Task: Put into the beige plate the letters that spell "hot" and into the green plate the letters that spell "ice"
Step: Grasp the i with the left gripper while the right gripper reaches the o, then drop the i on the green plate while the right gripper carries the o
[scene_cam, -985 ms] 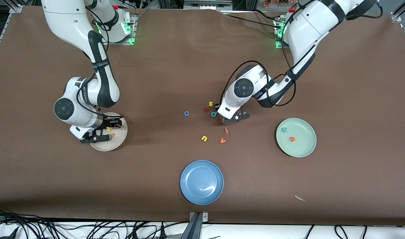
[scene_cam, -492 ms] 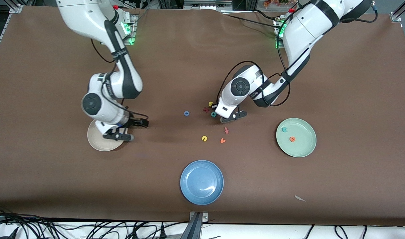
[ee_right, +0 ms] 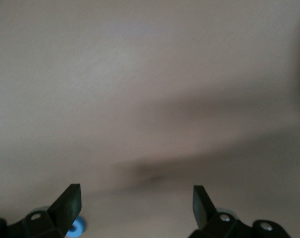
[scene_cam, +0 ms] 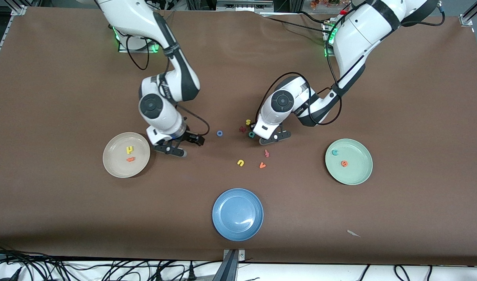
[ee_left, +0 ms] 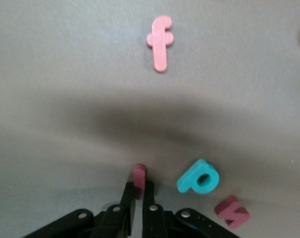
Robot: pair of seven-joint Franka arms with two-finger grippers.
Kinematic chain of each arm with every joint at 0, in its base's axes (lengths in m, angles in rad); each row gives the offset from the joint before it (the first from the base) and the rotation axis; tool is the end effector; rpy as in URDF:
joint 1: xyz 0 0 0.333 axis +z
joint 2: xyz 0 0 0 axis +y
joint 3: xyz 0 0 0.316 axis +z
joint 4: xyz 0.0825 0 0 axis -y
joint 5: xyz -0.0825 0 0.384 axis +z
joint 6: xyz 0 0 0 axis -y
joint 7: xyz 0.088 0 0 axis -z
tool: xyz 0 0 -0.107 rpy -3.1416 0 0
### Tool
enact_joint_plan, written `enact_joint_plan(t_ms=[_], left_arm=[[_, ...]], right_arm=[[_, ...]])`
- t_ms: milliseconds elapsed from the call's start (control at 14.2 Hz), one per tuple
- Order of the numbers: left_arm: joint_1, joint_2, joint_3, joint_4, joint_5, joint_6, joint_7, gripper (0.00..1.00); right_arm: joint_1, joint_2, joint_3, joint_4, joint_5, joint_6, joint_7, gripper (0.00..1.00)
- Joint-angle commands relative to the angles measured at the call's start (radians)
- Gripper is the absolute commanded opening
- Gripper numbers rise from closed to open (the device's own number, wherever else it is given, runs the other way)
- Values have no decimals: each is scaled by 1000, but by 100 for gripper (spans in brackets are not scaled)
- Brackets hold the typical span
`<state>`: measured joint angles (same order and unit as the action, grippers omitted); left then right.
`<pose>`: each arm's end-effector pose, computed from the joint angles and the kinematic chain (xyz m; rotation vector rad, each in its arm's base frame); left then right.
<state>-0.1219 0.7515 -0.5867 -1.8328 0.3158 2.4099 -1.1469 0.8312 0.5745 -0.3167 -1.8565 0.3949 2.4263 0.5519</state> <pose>0.4994 -0.3981 0.1734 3.0001 0.4794 -0.2471 0.5541 0.3293 0.2251 -3.0102 0.4270 0.0191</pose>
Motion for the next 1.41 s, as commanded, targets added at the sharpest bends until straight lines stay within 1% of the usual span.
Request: enact_joint_plan(t_ms=[0, 141, 281, 492, 633, 704, 985, 1055, 1196, 1266, 1337], left_arm=[[14, -41, 11, 4, 34, -102, 102, 1], [57, -73, 10, 4, 34, -129, 188, 1], [77, -101, 13, 15, 32, -197, 322, 1], [126, -110, 13, 72, 34, -290, 482, 2], [166, -116, 24, 84, 34, -313, 597, 2], [207, -119, 22, 86, 34, -313, 675, 2], [335, -104, 25, 82, 34, -322, 909, 2], [361, -97, 40, 86, 34, -321, 968, 2], [415, -98, 51, 96, 32, -321, 1088, 2], [435, -93, 51, 116, 32, -321, 1130, 2], [453, -83, 56, 122, 32, -321, 1173, 2]], right_arm=[[64, 48, -7, 45, 13, 16, 74, 100], [97, 76, -7, 71, 13, 16, 74, 100], [115, 100, -5, 92, 2, 16, 60, 100], [150, 146, -5, 126, -2, 10, 48, 100], [157, 163, -5, 131, -13, 10, 46, 99], [160, 168, -5, 132, -13, 10, 46, 98], [166, 173, -4, 138, -13, 7, 43, 84], [166, 173, -5, 138, -13, 5, 43, 82], [166, 173, -5, 138, -13, 5, 43, 72], [166, 173, -5, 138, -13, 5, 42, 67], [166, 173, -4, 138, -13, 5, 42, 64]])
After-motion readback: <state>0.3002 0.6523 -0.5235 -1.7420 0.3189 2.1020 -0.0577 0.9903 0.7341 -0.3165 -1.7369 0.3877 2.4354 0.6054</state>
